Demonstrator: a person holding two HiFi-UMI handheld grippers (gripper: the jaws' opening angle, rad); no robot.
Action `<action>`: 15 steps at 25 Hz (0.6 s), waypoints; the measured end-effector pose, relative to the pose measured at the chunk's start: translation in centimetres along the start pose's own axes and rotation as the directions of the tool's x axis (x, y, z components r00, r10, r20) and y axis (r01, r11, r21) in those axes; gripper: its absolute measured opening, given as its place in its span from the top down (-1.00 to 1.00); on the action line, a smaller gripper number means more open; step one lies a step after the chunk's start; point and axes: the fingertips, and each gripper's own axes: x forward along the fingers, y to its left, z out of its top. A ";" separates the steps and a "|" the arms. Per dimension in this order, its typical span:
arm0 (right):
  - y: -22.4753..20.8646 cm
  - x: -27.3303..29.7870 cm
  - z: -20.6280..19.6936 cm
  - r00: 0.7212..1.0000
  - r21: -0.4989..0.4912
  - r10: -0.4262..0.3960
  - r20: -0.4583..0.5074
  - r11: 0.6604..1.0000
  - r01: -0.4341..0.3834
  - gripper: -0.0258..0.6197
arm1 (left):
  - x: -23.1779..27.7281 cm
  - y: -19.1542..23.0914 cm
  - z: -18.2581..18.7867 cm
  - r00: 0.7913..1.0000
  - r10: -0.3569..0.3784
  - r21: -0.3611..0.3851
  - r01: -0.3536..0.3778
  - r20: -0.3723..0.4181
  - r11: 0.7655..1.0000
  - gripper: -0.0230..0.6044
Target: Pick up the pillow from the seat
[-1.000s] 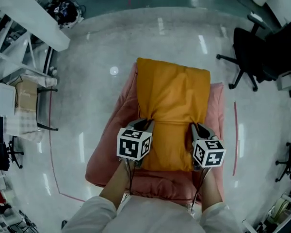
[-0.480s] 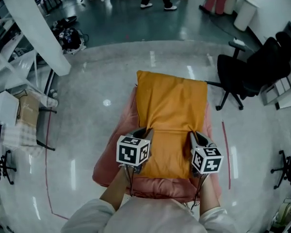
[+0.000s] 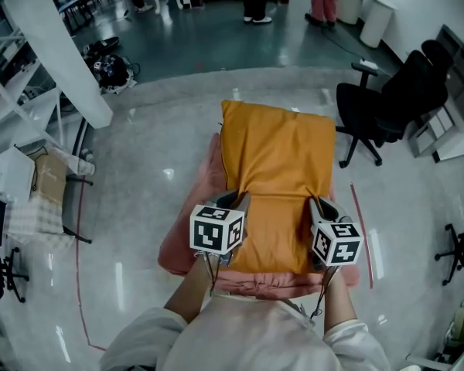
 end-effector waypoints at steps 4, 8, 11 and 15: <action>0.8 -2.6 0.0 0.999 -0.003 -0.022 0.034 1.000 0.022 0.80 | -1.9 -1.3 -0.1 0.999 -0.024 0.018 0.024 0.026 1.000 0.78; 1.2 -5.1 -0.2 0.997 -0.006 -0.045 0.058 0.999 0.045 0.80 | -3.4 -2.8 -0.4 0.998 -0.047 0.034 0.045 0.045 0.998 0.78; 1.3 -6.5 -0.4 0.997 -0.008 -0.048 0.065 0.999 0.049 0.80 | -4.3 -3.9 -0.7 0.997 -0.049 0.040 0.047 0.053 0.998 0.78; 0.9 -8.0 -0.9 0.997 -0.007 -0.046 0.070 0.999 0.047 0.80 | -5.0 -5.4 -1.1 0.997 -0.046 0.042 0.044 0.058 0.998 0.78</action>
